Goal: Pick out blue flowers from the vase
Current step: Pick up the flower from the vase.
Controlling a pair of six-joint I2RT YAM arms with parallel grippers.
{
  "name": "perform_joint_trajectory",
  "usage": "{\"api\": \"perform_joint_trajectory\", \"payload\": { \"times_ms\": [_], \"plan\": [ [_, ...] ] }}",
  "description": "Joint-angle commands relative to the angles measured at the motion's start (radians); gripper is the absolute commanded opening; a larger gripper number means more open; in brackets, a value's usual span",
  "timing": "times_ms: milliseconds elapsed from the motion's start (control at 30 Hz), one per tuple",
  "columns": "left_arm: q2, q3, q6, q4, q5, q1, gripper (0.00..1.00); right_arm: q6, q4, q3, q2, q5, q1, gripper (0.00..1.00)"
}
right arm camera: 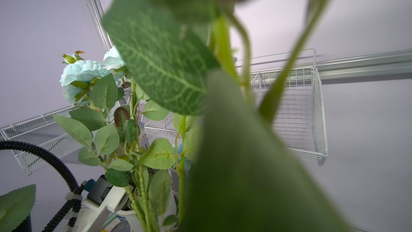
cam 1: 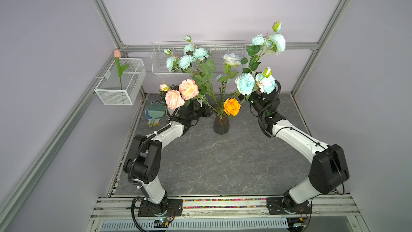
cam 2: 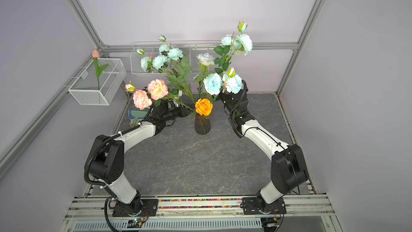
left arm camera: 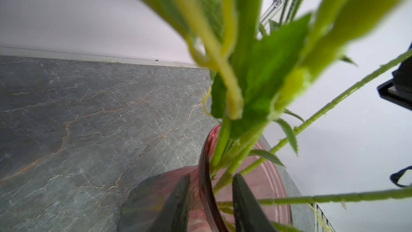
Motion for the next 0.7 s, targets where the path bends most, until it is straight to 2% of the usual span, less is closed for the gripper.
{"api": "perform_joint_trajectory", "payload": {
  "times_ms": [0,467,667],
  "plan": [
    [0.029,0.013,0.014,-0.026,-0.017,-0.005,0.35,-0.042,-0.063,0.056,-0.066,0.012,-0.030,0.06],
    [0.050,0.014,0.010,-0.009,-0.017,-0.004,0.35,-0.063,-0.510,0.350,-0.185,-0.070,-0.138,0.07],
    [0.061,0.019,0.010,-0.006,-0.012,-0.005,0.34,-0.133,-0.690,0.481,-0.208,-0.030,-0.165,0.07]
  ]
}}
